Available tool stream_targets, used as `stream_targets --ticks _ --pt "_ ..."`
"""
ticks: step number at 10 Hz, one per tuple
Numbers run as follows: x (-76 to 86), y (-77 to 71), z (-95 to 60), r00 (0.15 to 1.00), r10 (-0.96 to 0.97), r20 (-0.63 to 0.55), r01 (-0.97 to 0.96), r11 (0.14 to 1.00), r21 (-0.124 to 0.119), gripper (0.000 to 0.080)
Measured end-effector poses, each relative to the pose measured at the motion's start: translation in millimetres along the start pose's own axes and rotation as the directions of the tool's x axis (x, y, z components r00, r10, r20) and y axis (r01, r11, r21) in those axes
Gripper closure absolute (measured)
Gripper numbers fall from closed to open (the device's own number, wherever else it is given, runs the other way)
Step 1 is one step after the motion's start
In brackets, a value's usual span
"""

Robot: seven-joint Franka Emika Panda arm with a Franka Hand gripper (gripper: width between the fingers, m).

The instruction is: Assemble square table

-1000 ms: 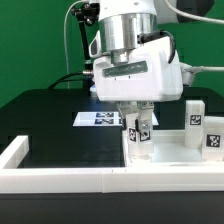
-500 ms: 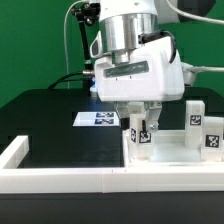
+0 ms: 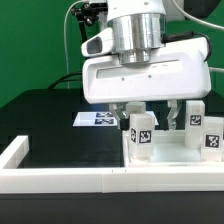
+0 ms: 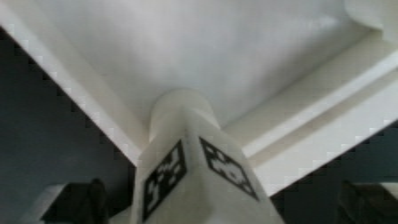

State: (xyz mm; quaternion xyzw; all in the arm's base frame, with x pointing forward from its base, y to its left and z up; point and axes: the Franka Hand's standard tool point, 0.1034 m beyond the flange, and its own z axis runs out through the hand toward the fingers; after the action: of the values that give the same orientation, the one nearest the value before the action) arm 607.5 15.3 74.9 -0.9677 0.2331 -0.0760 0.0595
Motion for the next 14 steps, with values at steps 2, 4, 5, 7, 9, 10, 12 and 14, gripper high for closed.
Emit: stream_targets --ticks 2,4,5,7,9,10,12,14 --pt "-2.1 -1.7 0.2 0.984 -0.176 0.014 0.176 0.984 -0.007 0.0151" --pt "-2.2 -0.6 0.3 0.932 -0.362 0.02 0.363 0.932 -0.021 0.0151" --pt "-0.8 1.1 0.0 0.905 -0.424 0.021 0.424 0.905 -0.027 0.0151" --pt "6.3 1.5 -2.3 0.798 -0.603 -0.002 0.602 0.796 -0.063 0.0151" --pt "11.7 5.8 -4.2 0.739 -0.674 -0.006 0.672 0.737 -0.073 0.0151" --pt "11.4 5.7 -3.9 0.727 -0.687 -0.004 0.685 0.725 -0.073 0.0151" --pt "11.4 5.8 -3.8 0.728 -0.685 -0.004 0.683 0.727 -0.073 0.0241" --pt "11.3 5.7 -3.7 0.728 -0.685 -0.004 0.683 0.727 -0.073 0.0509"
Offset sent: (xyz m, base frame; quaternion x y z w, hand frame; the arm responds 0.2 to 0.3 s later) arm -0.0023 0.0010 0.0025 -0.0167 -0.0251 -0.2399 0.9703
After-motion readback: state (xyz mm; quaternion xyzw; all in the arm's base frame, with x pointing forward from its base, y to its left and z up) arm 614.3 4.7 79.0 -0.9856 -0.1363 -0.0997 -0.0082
